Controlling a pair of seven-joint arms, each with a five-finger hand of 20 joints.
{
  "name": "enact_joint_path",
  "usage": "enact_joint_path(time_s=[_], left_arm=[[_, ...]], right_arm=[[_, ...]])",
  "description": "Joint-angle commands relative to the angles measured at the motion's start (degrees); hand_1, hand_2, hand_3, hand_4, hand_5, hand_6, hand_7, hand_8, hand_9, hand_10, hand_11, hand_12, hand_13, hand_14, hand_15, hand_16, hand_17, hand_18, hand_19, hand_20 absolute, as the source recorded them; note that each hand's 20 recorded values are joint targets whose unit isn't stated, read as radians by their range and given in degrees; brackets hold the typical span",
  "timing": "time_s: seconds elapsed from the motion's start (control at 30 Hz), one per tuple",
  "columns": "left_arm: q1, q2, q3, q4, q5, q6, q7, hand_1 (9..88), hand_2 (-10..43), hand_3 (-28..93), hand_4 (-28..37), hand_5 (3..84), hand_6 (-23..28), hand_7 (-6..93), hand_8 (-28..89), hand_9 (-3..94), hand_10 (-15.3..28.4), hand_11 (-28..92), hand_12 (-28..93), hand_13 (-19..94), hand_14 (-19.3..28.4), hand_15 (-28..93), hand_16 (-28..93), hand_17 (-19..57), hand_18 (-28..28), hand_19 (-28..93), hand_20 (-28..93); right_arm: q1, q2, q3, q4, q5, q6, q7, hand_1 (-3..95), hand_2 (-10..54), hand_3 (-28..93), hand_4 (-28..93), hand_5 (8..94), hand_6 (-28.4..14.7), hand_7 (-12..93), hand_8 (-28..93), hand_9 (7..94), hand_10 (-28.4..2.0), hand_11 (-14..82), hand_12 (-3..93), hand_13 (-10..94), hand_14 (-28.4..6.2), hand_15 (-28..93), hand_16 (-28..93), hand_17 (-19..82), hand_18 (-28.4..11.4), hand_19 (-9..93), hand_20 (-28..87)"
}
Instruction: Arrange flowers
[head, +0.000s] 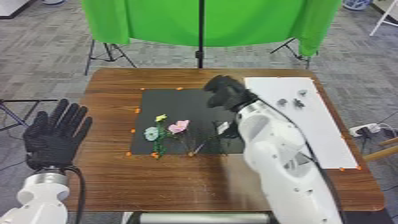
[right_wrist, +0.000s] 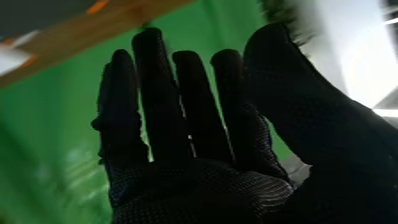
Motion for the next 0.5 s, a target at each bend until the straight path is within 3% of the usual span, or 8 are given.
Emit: enact_joint_path(time_s=[0.03, 0.17, 0.5], left_arm=[[2.8, -0.97, -0.78, -0.73, -0.09, -0.44, 0.87, 25.0, 15.1, 79, -28.3, 45.9, 8.2, 11.4, -9, 40.9, 14.0, 18, 10, 34, 12.8, 23, -3, -4.4, 12.8, 32, 13], [2.9, -0.92, -0.81, -0.72, 0.08, -0.39, 1.05, 25.0, 15.2, 79, -28.3, 46.0, 8.2, 11.4, -9, 41.0, 13.9, 18, 9, 34, 12.8, 23, -3, -4.4, 12.8, 32, 13], [2.0, -0.89, -0.41, -0.44, -0.05, -0.63, 0.45, 24.8, 15.3, 79, -28.3, 46.1, 8.1, 11.7, -10, 41.0, 14.0, 18, 10, 34, 12.7, 23, -3, -4.4, 12.8, 32, 13]], right_arm=[[0.9, 10.7, 10.7, 10.3, -5.4, 5.9, 0.3, 45.6, -9.5, 84, -28, 51.3, -4.3, 12, -10, 48.9, -15.9, 7.0, 13.8, 45, -14.8, 22, 17, 23, -20.1, 71, 33], [1.6, 12.3, 12.7, 16.2, -10.2, 5.3, -3.7, 43.7, -9.5, 84, -28, 47.9, -4.0, 12, -10, 44.4, -14.9, 6.2, 13.8, 42, -14.5, 20, 18, 21, -19.6, 70, 33], [2.4, 12.7, 13.2, 21.0, -14.0, 6.1, -4.6, 45.7, -9.5, 84, -28, 45.7, -2.9, 14, -11, 43.3, -12.8, 6.5, 13.4, 43, -12.1, 21, 20, 21, -19.3, 73, 36]])
